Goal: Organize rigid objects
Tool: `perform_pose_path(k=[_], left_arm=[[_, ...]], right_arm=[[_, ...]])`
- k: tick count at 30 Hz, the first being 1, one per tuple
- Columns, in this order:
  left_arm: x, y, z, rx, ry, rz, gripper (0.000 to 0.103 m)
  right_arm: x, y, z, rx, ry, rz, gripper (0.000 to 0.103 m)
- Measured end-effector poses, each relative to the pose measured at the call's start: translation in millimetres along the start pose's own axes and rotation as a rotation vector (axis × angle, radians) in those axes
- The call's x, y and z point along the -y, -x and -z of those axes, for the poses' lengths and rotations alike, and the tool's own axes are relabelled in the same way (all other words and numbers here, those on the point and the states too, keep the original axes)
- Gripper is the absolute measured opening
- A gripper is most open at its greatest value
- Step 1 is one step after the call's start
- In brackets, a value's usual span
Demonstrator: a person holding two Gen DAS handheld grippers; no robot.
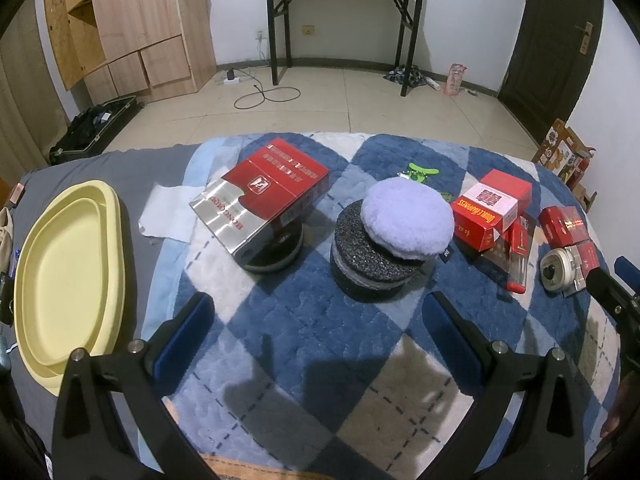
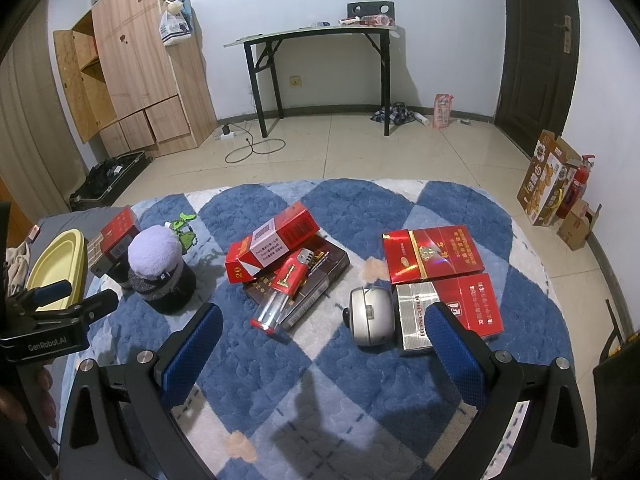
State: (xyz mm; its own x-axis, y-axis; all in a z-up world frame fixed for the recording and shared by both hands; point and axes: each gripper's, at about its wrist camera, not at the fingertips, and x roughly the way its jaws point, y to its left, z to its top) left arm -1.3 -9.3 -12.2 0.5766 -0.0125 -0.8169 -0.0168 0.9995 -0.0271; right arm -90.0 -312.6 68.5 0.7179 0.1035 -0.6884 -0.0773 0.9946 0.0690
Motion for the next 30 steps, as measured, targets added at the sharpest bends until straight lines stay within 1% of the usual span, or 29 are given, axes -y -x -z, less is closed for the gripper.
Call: perform_pose_path(k=[30], left_arm=[[2.4, -0.7, 0.6, 0.002, -0.005, -0.002, 0.103]], right_arm=[[0.7, -3.0, 1.5, -0.015, -0.006, 0.002, 0.103]])
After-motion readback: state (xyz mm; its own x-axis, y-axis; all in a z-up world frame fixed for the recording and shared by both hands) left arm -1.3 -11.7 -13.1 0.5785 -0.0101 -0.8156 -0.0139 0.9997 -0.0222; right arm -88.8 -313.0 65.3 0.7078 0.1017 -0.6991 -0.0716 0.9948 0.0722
